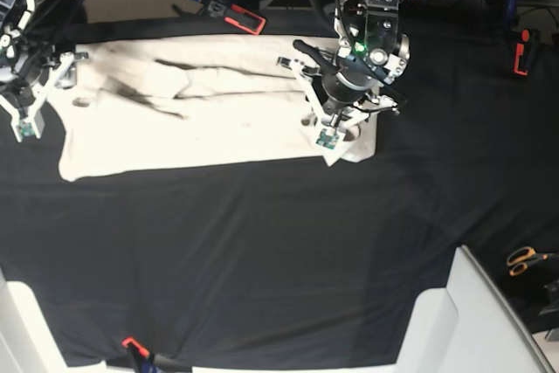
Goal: Fold the T-shirt properly
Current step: 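Fold the grasped shirt end over toward the right gripper with the left gripper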
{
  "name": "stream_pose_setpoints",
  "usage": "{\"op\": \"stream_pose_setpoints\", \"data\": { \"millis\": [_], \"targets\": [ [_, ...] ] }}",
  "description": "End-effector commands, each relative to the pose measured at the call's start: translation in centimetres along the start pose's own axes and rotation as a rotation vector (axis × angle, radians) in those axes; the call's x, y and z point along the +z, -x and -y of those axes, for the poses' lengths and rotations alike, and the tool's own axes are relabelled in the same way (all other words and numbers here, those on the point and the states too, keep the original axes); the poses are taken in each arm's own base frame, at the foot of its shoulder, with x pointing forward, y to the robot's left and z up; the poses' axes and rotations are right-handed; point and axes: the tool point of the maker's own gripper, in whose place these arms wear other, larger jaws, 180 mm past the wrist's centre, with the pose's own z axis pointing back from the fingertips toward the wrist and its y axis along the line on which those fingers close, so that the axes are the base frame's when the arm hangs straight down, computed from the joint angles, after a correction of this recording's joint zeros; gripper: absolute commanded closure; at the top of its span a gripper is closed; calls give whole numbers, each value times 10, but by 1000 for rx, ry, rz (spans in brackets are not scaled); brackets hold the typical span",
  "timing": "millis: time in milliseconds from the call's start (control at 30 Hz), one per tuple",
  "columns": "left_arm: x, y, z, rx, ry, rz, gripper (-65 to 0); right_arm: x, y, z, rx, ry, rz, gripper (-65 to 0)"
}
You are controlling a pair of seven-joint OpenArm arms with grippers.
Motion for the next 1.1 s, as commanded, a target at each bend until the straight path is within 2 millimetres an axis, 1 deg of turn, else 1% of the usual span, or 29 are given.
{"op": "stream_pose_setpoints", "data": {
  "millis": [0, 100, 267, 300, 400, 567, 900, 1067],
  "targets": [
    [2, -14, 4, 5, 7, 42, 0, 4, -8, 5, 7, 13, 29, -426],
    [-6, -12, 9, 9, 22, 24, 0, 4, -8, 5, 7, 13, 29, -426],
    [-18, 3, 18, 16, 51, -26, 0, 4, -8, 5, 7, 13, 29, -426],
    [-19, 2, 18, 15, 52, -26, 0, 4, -8, 5, 7, 13, 29, -426],
    [-20, -4, 28, -14, 75, -16, 0, 4, -8, 5, 7, 13, 29, -426],
    [-20, -11, 39, -36, 96, -2, 0, 4, -8, 5, 7, 13, 29, -426],
    [-20, -13, 41, -35, 100, 2, 0, 4, -9, 5, 7, 14, 32, -426],
    [-19, -15, 45, -45, 108, 7, 0, 4, -9, 5, 7, 14, 32, -426]
  ]
}}
